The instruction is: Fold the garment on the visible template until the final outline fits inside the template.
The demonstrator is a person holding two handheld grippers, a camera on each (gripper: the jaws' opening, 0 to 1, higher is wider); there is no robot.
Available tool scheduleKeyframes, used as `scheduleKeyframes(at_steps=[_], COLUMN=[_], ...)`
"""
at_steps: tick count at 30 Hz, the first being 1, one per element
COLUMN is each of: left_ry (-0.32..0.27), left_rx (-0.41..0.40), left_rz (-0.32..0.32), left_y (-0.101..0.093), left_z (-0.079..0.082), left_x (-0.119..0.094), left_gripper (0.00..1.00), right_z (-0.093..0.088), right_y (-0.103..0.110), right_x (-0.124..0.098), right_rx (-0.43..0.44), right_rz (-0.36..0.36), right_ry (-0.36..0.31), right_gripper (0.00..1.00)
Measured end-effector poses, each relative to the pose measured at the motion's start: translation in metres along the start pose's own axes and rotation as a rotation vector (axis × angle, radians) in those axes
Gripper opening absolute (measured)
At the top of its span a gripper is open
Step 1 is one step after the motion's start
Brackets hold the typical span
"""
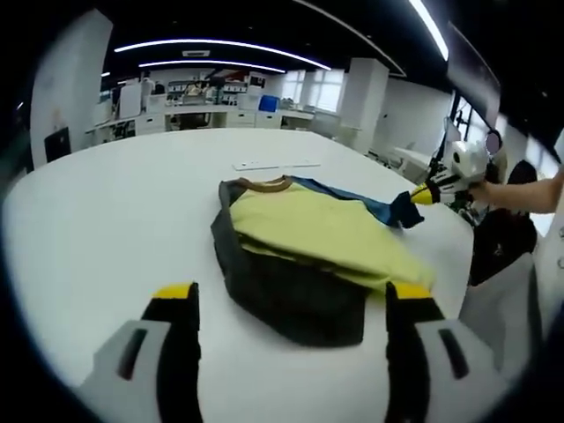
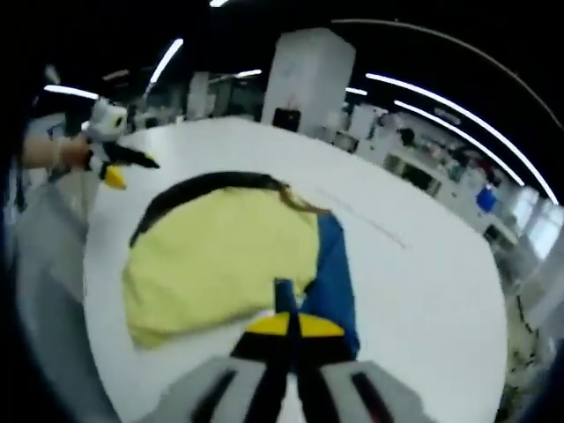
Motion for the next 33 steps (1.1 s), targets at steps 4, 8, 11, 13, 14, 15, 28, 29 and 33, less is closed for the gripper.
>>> scheduleKeyframes(at_steps=[4, 8, 11, 13, 14, 15, 28, 29, 33], left_ry=[0.0, 0.004, 0.003, 0.003, 0.001, -0.002, 0.011, 0.014, 0.019], left_rx=[-0.002, 0.0, 0.003, 0.002, 0.001, 0.0, -0.028, -0.03, -0.037], left_rz=[-0.005, -0.015, -0.019, -0.019, -0.019, -0.018, -0.004, -0.003, 0.001], left_y=[0.0, 0.0, -0.001, -0.001, -0.001, -0.002, 0.005, 0.005, 0.004], left_z=[0.001, 0.001, 0.002, 0.002, 0.002, 0.003, -0.008, -0.009, -0.01], left_x=[0.003, 0.006, 0.007, 0.008, 0.008, 0.008, 0.008, 0.008, 0.007], left_gripper=[0.84, 0.84, 0.83, 0.83, 0.83, 0.83, 0.83, 0.83, 0.83], right_z=[0.002, 0.0, -0.005, -0.009, -0.011, -0.015, -0.056, -0.06, -0.075], right_y=[-0.011, -0.033, -0.05, -0.063, -0.069, -0.078, -0.139, -0.143, -0.147], right_x=[-0.017, -0.034, -0.045, -0.053, -0.056, -0.061, -0.069, -0.067, -0.053], right_rx=[0.094, 0.231, 0.306, 0.365, 0.391, 0.439, 0.741, 0.75, 0.764], right_rz=[-0.051, -0.125, -0.188, -0.241, -0.259, -0.289, -0.426, -0.429, -0.436], right_ry=[-0.036, -0.084, -0.101, -0.113, -0.121, -0.13, -0.15, -0.139, -0.063], right_gripper=[0.0, 0.0, 0.0, 0.0, 0.0, 0.0, 0.0, 0.0, 0.0])
Point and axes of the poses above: the point that each gripper's makers call its tool centre point, and the gripper's own axes: x roughly forward along the fingers, y roughly to its left, z roughly out of its top, the point moved 10 cm from there along -x, roughly backward along the fingers, and after that the axes turned 4 degrees about x, right-handed, at the moved point
